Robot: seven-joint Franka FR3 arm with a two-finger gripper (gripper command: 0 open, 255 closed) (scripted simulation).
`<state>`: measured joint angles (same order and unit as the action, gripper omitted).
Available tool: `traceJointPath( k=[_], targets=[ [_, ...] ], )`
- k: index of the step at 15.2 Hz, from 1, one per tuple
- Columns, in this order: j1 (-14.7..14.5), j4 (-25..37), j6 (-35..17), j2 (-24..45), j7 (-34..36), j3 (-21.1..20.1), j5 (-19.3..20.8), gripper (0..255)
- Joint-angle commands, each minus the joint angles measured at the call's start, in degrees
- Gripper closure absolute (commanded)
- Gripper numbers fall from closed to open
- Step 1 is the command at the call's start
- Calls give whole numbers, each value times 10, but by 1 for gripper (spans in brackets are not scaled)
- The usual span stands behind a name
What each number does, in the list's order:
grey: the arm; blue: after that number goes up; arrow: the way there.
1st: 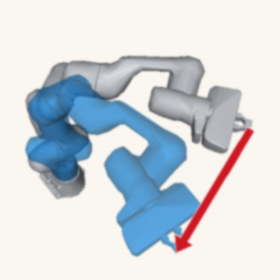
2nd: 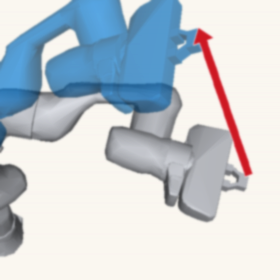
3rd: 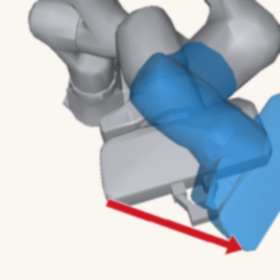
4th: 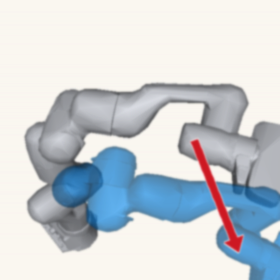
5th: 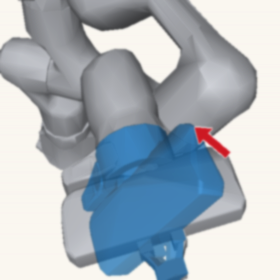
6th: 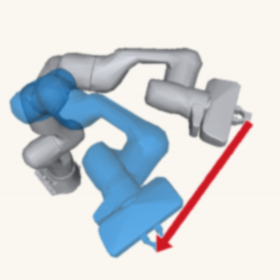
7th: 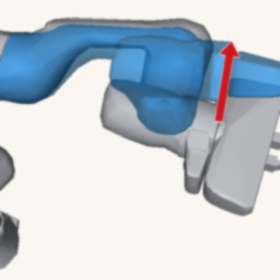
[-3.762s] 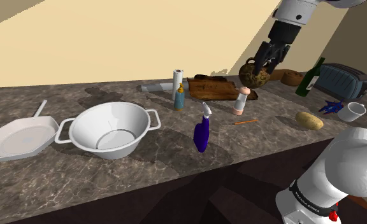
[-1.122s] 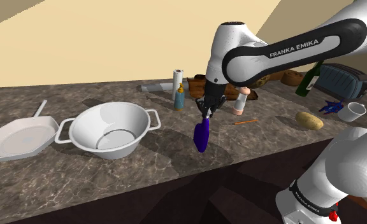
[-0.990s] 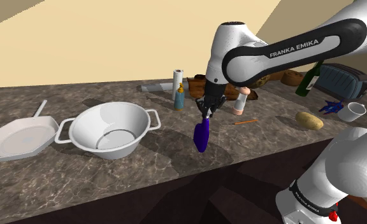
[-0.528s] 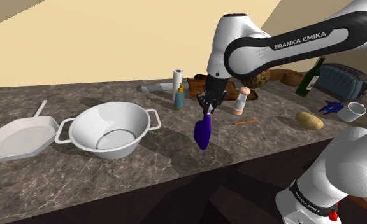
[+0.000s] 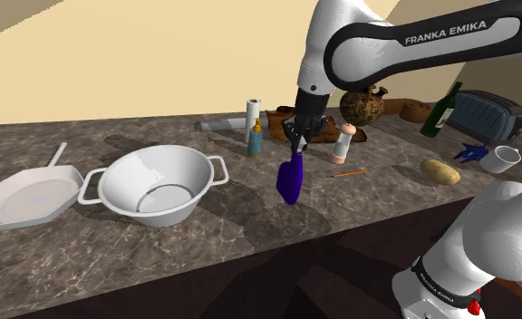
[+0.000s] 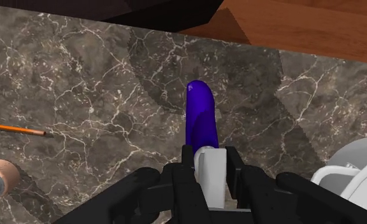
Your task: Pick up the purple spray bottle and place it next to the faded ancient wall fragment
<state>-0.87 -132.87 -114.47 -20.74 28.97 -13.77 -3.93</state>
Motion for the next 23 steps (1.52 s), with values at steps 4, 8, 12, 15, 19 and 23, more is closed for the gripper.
traceJointPath(
  k=[4, 8, 12, 15, 19, 23],
  targets=[
    [1, 34, 41, -7, -2, 4, 1, 255],
    [2, 62, 73, -11, -3, 6, 1, 255],
    [2, 92, 104, -12, -3, 7, 2, 255],
    [3, 115, 127, -11, -3, 8, 3, 255],
    [4, 148, 157, -9, -3, 10, 4, 255],
    [5, 183, 188, -5, -2, 11, 6, 255]
  ],
)
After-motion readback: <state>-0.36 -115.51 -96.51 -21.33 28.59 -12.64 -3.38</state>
